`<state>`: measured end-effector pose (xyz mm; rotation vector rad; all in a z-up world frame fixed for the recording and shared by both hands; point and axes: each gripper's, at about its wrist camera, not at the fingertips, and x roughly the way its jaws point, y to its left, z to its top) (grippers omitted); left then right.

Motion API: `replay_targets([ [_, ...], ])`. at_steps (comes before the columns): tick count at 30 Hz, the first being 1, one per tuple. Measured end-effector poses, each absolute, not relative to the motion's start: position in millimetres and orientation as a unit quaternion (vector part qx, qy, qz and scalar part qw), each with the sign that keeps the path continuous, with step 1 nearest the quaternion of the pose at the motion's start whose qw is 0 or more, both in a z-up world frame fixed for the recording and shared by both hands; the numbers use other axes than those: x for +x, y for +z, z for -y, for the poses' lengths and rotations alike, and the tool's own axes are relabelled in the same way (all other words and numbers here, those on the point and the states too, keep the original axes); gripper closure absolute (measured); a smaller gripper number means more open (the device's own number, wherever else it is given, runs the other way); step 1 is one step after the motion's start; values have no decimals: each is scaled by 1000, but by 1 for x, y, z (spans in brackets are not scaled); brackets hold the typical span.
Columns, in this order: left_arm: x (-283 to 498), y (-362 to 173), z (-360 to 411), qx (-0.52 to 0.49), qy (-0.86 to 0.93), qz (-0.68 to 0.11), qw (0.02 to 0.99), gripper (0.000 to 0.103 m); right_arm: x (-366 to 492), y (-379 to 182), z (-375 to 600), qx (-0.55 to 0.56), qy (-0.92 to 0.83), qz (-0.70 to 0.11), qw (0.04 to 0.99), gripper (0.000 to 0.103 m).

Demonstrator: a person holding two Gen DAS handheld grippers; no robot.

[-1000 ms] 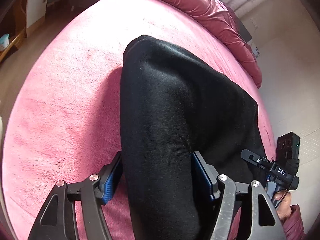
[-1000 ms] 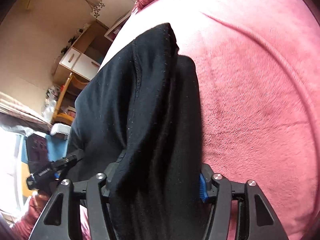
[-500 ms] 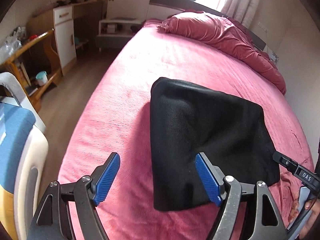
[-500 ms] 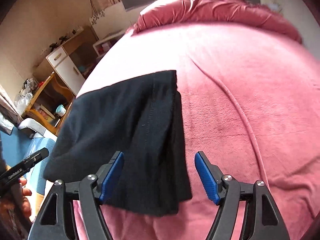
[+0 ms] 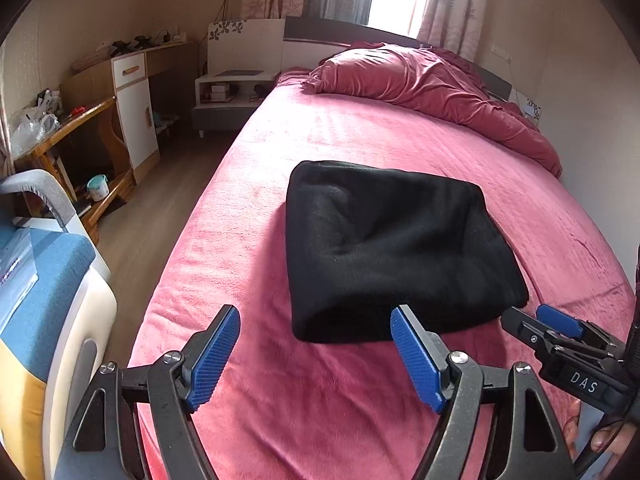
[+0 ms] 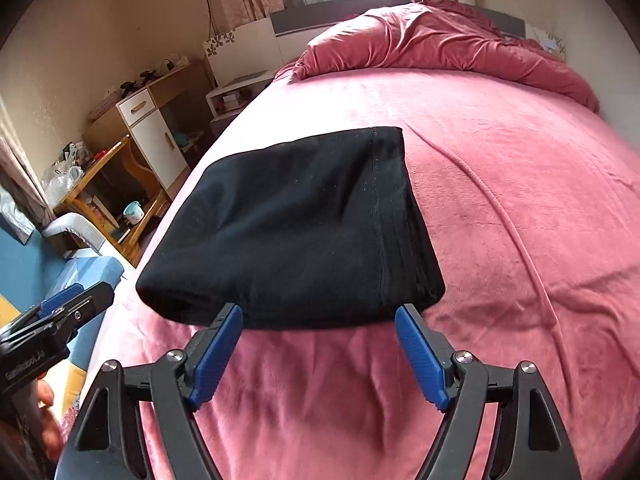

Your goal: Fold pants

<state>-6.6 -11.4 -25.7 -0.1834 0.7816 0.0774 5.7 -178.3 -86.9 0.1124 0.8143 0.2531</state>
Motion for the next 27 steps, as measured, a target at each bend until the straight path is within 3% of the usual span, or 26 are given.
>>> replay_targets([
  [27, -43, -19, 36, -40, 60, -352, 933, 24, -36, -93, 168, 22, 100, -387, 917, 22],
])
